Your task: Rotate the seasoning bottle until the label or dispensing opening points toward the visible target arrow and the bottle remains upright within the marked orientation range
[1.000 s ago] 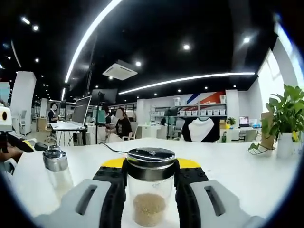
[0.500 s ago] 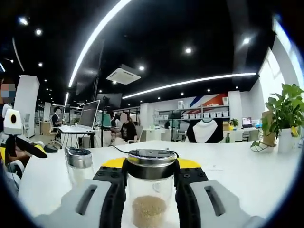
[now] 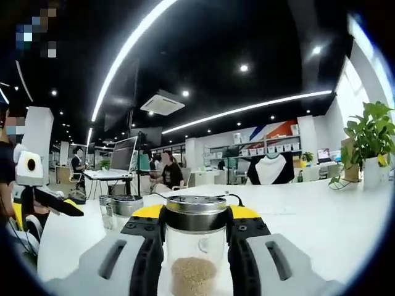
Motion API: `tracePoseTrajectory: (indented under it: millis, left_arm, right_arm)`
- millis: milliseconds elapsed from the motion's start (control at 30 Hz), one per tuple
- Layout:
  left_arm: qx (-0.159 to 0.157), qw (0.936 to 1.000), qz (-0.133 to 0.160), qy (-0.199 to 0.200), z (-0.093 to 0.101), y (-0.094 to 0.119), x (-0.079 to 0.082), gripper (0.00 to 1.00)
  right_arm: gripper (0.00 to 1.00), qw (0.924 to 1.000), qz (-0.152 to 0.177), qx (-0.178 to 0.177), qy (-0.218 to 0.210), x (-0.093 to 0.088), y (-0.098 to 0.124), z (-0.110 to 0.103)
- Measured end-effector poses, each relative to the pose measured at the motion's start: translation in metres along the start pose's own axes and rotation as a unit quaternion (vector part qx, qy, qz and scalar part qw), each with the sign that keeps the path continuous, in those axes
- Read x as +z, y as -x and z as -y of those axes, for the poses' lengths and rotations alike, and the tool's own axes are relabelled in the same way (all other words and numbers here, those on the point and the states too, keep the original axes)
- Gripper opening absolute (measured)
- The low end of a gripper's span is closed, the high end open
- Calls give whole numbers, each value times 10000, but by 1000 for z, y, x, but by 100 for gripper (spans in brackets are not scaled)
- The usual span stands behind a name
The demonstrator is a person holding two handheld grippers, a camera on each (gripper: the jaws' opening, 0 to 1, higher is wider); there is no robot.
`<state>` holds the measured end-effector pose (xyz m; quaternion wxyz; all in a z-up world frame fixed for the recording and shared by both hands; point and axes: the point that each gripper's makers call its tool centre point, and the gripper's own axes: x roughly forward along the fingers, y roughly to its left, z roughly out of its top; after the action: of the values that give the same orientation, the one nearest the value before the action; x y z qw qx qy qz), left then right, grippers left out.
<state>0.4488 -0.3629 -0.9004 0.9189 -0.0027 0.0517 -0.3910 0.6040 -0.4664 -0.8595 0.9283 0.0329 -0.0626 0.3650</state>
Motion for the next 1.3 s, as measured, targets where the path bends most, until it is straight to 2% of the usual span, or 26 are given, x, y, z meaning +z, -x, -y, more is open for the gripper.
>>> tracePoseTrajectory:
  millis: [467, 600, 1000, 1067, 1200, 1300]
  left_arm:
    - [-93, 9999, -71, -10, 2, -9, -2, 89]
    - [-79, 9999, 1, 62, -2, -10, 0, 90]
    - [-182, 9997, -107, -92, -10, -17, -2, 89]
    - [-230, 9996, -97, -111, -9, -18, -2, 87]
    - [-516, 9986, 100, -87, -3, -19, 4, 81]
    - [-591, 9981, 99, -142, 0, -21, 5, 79]
  right_arm:
    - [36, 9997, 31, 235, -74, 1, 10, -16]
    - [36, 9991, 34, 376, -192, 2, 14, -29]
    - [36, 9966, 7, 811, -126, 4, 17, -65]
    - [36, 9961, 25, 866, -142, 5, 18, -68]
    - [36, 9946, 34, 1020, -170, 8, 19, -79]
    - [36, 9937, 18, 1114, -131, 8, 19, -87]
